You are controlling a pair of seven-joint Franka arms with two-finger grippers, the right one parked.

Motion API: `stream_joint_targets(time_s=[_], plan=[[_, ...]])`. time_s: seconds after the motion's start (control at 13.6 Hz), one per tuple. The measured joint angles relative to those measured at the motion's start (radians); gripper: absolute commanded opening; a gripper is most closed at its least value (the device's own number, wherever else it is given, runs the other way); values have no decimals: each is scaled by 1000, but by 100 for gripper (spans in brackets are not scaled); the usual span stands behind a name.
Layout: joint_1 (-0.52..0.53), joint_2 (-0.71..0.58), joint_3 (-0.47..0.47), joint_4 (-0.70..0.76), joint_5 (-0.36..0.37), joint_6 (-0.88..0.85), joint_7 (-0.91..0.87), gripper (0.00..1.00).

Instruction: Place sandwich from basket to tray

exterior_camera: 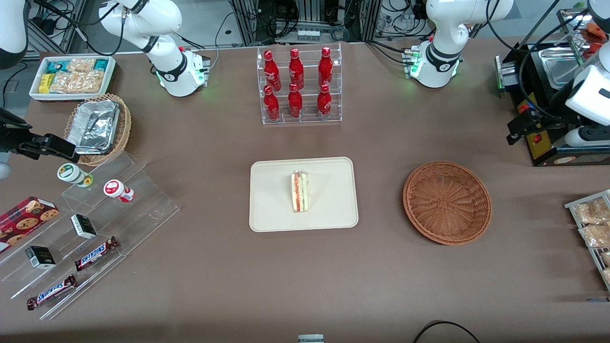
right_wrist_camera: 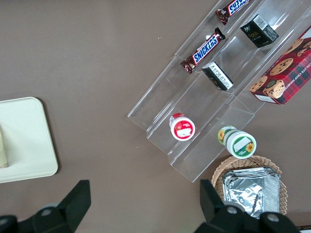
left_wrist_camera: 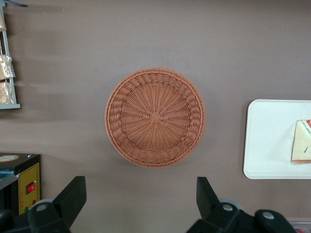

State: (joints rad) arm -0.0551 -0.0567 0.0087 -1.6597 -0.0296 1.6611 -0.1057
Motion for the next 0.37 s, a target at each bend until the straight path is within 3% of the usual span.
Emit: stream_joint_targets(time_s=[0.37], plan=[[8,38,0,30,0,-2,1,100]])
